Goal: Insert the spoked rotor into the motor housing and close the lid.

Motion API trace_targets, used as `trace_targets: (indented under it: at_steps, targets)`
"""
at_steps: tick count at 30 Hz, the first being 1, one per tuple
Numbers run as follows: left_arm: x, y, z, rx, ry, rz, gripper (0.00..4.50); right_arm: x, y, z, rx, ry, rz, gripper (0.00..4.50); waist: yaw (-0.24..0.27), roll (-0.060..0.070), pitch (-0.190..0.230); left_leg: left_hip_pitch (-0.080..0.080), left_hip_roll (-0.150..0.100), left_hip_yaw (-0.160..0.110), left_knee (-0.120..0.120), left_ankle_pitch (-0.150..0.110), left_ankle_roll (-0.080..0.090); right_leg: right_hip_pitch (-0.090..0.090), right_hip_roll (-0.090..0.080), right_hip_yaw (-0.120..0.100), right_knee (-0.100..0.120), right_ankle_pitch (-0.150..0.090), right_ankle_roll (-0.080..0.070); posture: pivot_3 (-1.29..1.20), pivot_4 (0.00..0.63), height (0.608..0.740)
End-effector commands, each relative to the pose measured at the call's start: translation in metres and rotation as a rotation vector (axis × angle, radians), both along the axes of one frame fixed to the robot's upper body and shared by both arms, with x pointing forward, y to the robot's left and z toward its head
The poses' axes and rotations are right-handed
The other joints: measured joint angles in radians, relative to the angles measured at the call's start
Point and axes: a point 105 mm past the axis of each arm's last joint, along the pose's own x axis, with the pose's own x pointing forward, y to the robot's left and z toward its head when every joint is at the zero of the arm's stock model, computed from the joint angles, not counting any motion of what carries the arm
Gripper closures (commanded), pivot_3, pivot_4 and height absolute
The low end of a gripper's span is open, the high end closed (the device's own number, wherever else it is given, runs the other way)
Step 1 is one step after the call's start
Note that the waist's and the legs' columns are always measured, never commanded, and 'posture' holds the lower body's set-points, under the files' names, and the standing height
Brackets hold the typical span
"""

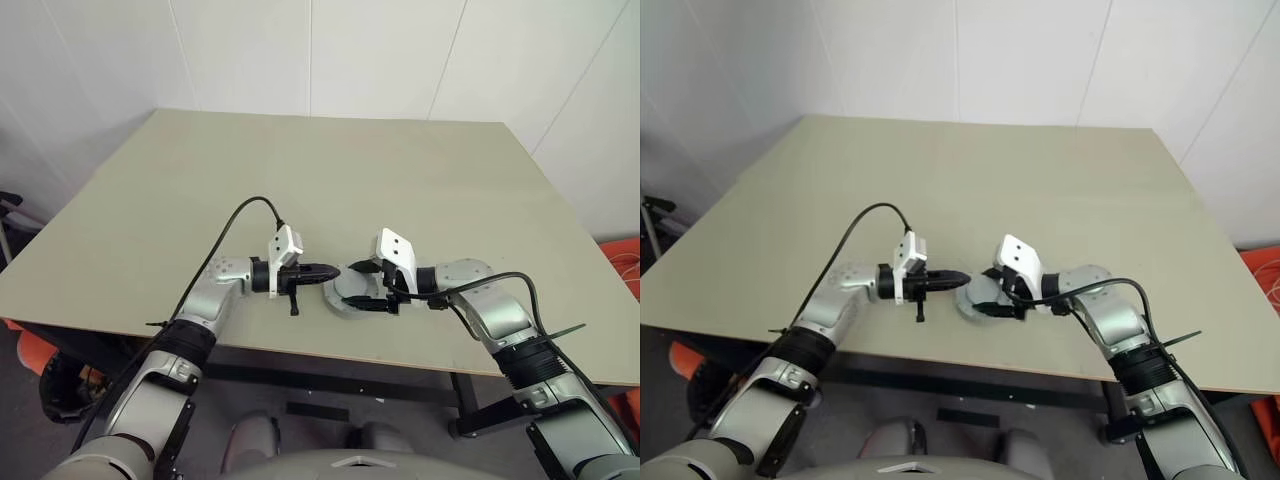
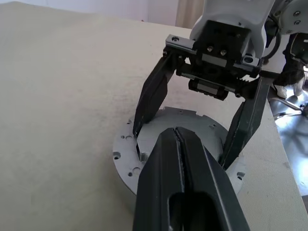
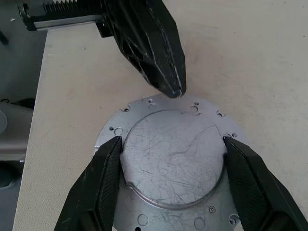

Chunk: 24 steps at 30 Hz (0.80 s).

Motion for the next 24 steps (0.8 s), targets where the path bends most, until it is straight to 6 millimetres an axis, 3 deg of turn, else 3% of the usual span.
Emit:
trace_targets:
  at_steps: [1, 10, 24]
  targets:
    - [0.002, -0.012, 0.008, 0.007, -0.055, -0.043, 4.47, -0.003, -0.007, -0.016, -0.061, 0.046, -0.029, 1.30, 0.000, 0.000, 0.000, 0.000, 0.000, 0.000, 0.000, 0.000, 0.000, 0.000, 0.000, 0.000, 0.000, 0.000, 0.000, 0.00, 0.000, 0.740]
    - [0.002, -0.033, 0.010, 0.018, -0.073, -0.057, 4.47, -0.005, -0.006, -0.015, -0.058, 0.050, -0.029, 1.30, 0.000, 0.000, 0.000, 0.000, 0.000, 0.000, 0.000, 0.000, 0.000, 0.000, 0.000, 0.000, 0.000, 0.000, 0.000, 0.00, 0.000, 0.740]
    - [-0.007, -0.027, -0.012, 0.166, -0.038, -0.089, 4.47, -0.005, -0.007, -0.013, -0.065, 0.045, -0.038, 1.30, 0.001, 0.000, 0.000, 0.000, 0.000, 0.000, -0.002, 0.000, 0.000, -0.001, 0.000, 0.000, -0.001, 0.000, 0.000, 0.00, 0.000, 0.740]
